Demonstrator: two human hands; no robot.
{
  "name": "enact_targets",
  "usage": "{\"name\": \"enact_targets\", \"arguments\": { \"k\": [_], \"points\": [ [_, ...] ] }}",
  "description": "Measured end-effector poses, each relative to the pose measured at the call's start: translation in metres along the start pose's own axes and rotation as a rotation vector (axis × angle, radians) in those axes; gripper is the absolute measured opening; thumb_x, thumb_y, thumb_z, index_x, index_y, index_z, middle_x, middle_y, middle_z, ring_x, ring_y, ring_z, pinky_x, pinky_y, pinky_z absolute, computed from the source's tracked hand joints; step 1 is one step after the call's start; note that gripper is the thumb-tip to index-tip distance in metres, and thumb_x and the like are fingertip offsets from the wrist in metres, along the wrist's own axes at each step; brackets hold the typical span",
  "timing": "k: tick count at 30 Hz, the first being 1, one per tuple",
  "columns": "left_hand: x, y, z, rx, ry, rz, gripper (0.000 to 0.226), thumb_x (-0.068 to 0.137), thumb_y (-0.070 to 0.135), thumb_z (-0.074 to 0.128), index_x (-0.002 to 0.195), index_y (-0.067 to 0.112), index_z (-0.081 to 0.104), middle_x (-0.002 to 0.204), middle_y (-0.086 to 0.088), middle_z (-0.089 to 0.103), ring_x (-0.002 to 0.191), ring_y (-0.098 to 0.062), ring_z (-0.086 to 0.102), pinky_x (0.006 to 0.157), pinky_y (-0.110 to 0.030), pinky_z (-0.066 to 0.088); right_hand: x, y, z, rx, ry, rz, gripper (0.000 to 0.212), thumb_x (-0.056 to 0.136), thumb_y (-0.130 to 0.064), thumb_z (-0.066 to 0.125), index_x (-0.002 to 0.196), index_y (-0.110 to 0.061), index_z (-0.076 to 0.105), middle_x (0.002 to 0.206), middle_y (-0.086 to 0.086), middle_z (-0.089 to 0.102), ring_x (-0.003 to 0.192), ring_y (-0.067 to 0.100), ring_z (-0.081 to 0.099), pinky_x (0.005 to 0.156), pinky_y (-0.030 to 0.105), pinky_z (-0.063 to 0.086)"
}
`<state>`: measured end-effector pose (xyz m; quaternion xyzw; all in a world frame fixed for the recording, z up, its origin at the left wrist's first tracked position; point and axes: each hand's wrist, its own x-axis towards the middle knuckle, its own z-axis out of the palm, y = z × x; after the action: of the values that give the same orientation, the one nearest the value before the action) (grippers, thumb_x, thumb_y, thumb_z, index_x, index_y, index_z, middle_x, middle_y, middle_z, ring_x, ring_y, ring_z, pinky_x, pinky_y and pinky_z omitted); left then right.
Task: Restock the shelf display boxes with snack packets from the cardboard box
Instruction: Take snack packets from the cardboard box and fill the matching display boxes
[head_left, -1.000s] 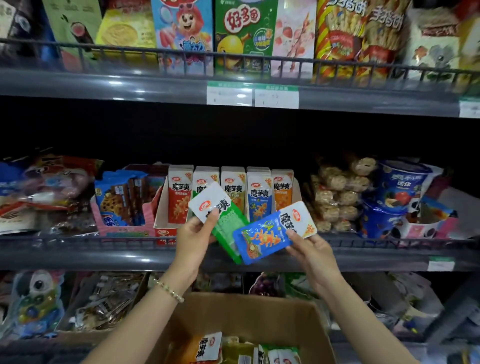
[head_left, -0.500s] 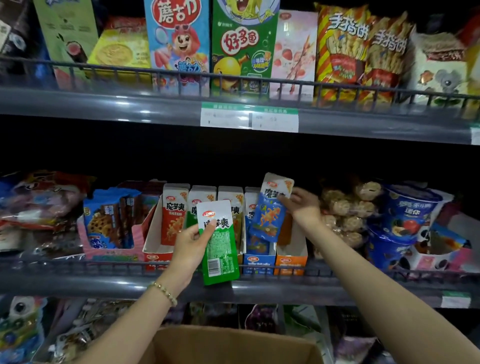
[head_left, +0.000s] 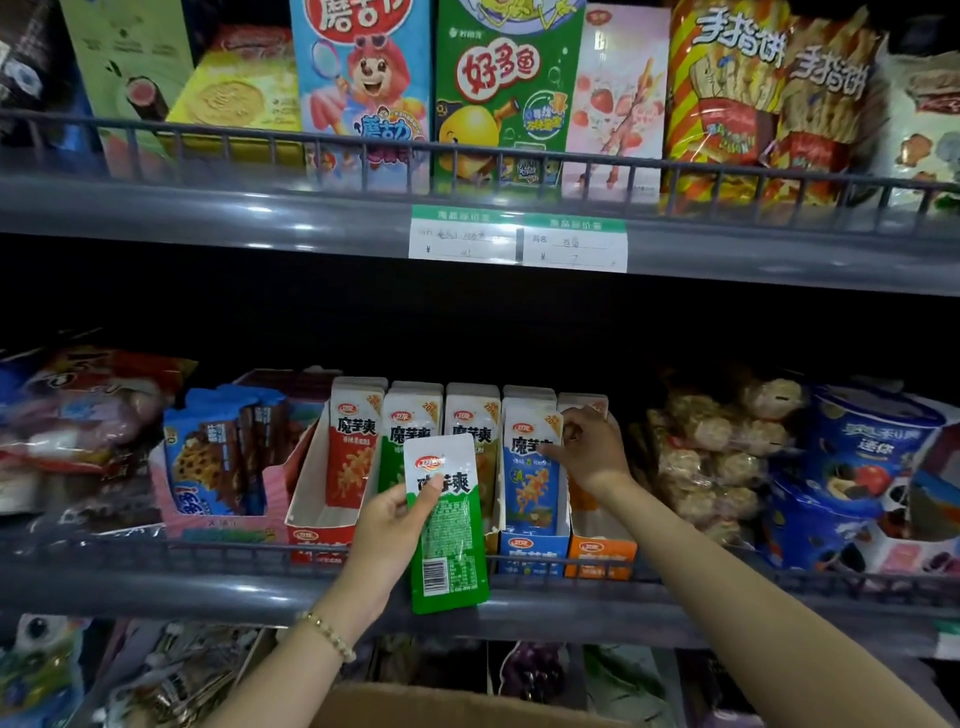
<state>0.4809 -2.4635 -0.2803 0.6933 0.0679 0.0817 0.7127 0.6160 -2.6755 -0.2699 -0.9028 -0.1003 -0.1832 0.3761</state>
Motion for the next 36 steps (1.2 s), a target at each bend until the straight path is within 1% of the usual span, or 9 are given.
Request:
{"name": "enact_targets", "arguments": {
  "k": [5, 8, 10, 14, 21, 25, 29, 32, 36],
  "points": [
    [-0.006, 0.0, -0.001, -0.014, 0.001, -0.012, 0.025, 0.089, 0.03, 0.059, 0.1, 0.009, 0.067, 0.089, -0.001, 0.074, 0.076, -0.01, 0.071, 0.055, -0.014, 0.05, -0.019, -0.005, 0.0, 0.203, 0.142, -0.014, 0.035, 0.075, -0.017, 0.079, 0.095, -0.02, 0.05, 0.086, -0.007, 0.055, 0.084, 0.017, 0.058, 0.073, 0.029, 0.049],
    [-0.009, 0.003, -0.006, -0.024, 0.026, 0.015, 0.024, 0.087, 0.031, 0.061, 0.097, 0.01, 0.068, 0.087, -0.001, 0.074, 0.08, -0.014, 0.071, 0.062, -0.02, 0.054, -0.053, -0.032, -0.003, 0.304, 0.164, -0.065, 0.026, 0.084, -0.02, 0.07, 0.103, -0.021, 0.051, 0.091, -0.001, 0.056, 0.079, 0.011, 0.059, 0.065, 0.02, 0.05],
    [-0.012, 0.007, -0.008, -0.04, 0.035, 0.043, 0.022, 0.086, 0.03, 0.063, 0.097, 0.013, 0.069, 0.09, 0.0, 0.075, 0.085, -0.017, 0.07, 0.07, -0.024, 0.055, -0.08, -0.057, -0.002, 0.427, -0.066, -0.026, 0.019, 0.089, -0.023, 0.063, 0.104, -0.019, 0.053, 0.089, 0.0, 0.059, 0.074, 0.011, 0.061, 0.061, 0.019, 0.051],
    [-0.02, 0.013, -0.012, -0.087, 0.067, 0.078, 0.016, 0.087, 0.025, 0.064, 0.098, 0.015, 0.069, 0.09, 0.0, 0.074, 0.078, -0.011, 0.071, 0.061, -0.02, 0.055, -0.119, -0.089, 0.008, 0.698, -0.504, 0.092, 0.031, 0.087, -0.016, 0.065, 0.116, -0.018, 0.052, 0.089, -0.003, 0.067, 0.074, 0.005, 0.068, 0.059, 0.018, 0.052],
    [-0.042, 0.015, -0.033, 0.199, 0.089, 0.256, 0.052, 0.09, 0.044, 0.043, 0.138, 0.024, 0.039, 0.132, 0.011, 0.044, 0.105, 0.009, 0.048, 0.078, -0.002, 0.04, -0.127, -0.106, 0.019, 0.771, -0.244, 0.086, 0.045, 0.084, -0.009, 0.068, 0.124, -0.018, 0.051, 0.103, -0.001, 0.066, 0.086, 0.0, 0.068, 0.079, 0.018, 0.055],
    [-0.058, 0.017, -0.034, 0.237, -0.138, 0.207, 0.07, 0.08, 0.06, 0.03, 0.144, 0.03, 0.032, 0.14, 0.021, 0.033, 0.129, 0.005, 0.029, 0.102, -0.015, 0.023, -0.135, -0.12, 0.026, 0.766, -0.287, -0.034, 0.042, 0.091, -0.014, 0.059, 0.132, -0.018, 0.05, 0.121, -0.01, 0.06, 0.098, -0.005, 0.063, 0.081, 0.013, 0.051],
    [-0.056, 0.014, -0.043, 0.152, -0.178, 0.166, 0.06, 0.084, 0.056, 0.043, 0.138, 0.029, 0.043, 0.132, 0.02, 0.049, 0.121, 0.005, 0.046, 0.098, -0.014, 0.036, -0.143, -0.131, 0.031, 0.737, -0.413, -0.073, 0.032, 0.1, -0.032, 0.036, 0.124, -0.035, 0.056, 0.121, -0.001, 0.05, 0.097, 0.013, 0.06, 0.071, 0.023, 0.055],
    [-0.051, 0.01, -0.052, 0.138, -0.116, 0.204, 0.019, 0.097, 0.027, 0.045, 0.106, 0.029, 0.062, 0.093, 0.021, 0.069, 0.089, 0.008, 0.062, 0.073, -0.007, 0.045, -0.138, -0.131, 0.027, 0.609, -0.317, -0.101, 0.028, 0.098, -0.029, 0.046, 0.122, -0.042, 0.05, 0.117, -0.002, 0.048, 0.099, 0.008, 0.056, 0.08, 0.019, 0.051],
    [-0.048, 0.008, -0.062, 0.067, -0.149, 0.22, 0.017, 0.096, 0.019, 0.049, 0.099, 0.018, 0.066, 0.084, 0.008, 0.074, 0.08, -0.007, 0.07, 0.064, -0.016, 0.051, -0.122, -0.132, 0.02, 0.656, -0.307, -0.069, 0.075, 0.087, -0.01, 0.065, 0.141, -0.039, 0.022, 0.118, -0.015, 0.05, 0.098, 0.003, 0.06, 0.077, 0.016, 0.051]
  ]
}}
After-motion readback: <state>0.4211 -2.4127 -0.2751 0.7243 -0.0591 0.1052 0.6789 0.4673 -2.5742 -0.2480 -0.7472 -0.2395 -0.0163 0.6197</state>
